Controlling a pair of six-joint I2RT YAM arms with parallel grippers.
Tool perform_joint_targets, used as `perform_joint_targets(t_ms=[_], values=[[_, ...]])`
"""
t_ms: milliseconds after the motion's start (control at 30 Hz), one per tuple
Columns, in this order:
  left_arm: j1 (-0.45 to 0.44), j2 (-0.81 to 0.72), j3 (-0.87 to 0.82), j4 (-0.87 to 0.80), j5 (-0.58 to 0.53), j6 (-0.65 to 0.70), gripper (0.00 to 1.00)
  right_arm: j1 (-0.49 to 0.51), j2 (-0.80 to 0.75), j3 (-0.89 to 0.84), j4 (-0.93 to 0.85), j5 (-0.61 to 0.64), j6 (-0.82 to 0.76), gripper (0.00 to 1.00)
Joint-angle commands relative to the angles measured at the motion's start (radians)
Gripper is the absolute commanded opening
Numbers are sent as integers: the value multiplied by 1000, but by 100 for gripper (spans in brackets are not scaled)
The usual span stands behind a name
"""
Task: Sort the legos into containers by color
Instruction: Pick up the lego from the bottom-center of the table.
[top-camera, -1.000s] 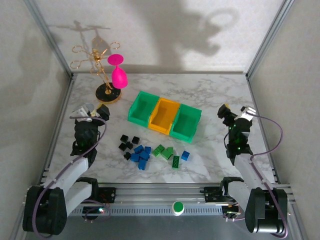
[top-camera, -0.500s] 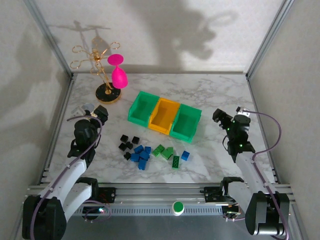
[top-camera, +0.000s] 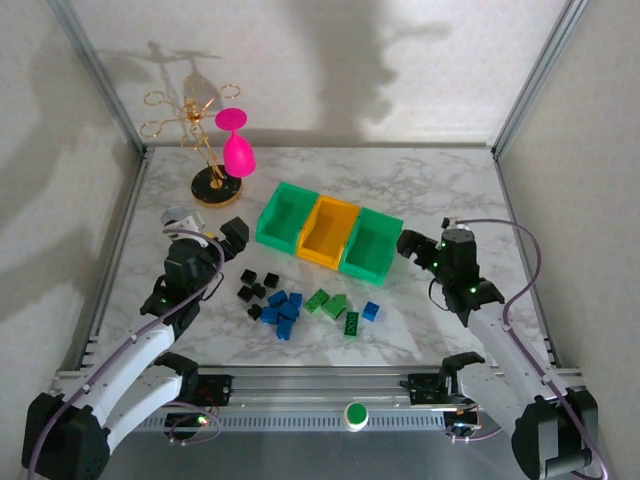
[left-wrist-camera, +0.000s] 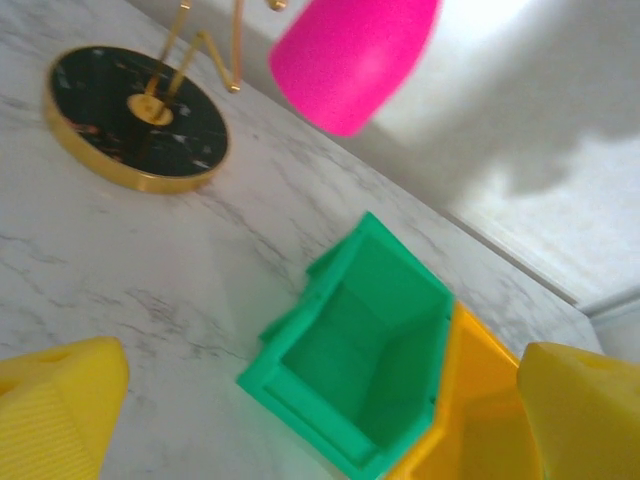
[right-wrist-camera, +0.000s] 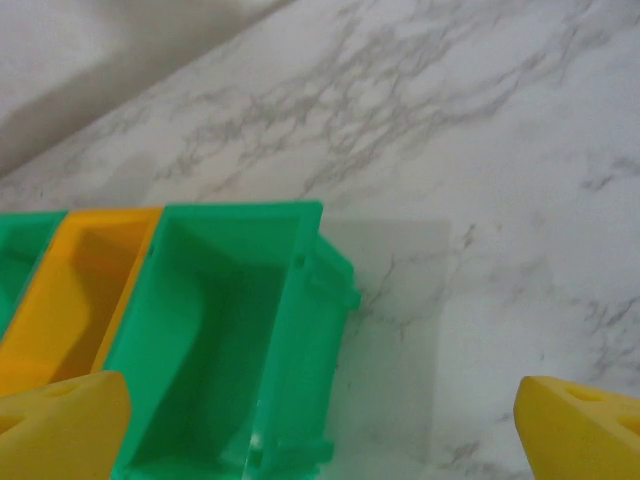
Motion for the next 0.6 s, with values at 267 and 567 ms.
perform_joint_targets(t_ms=[267,567], values=[[-184,-20,-7,-38,61,24,99,271,2,64,-226,133,211,99],[-318,2,-2,-52,33,18,99,501,78,114,-348,257,386,96]])
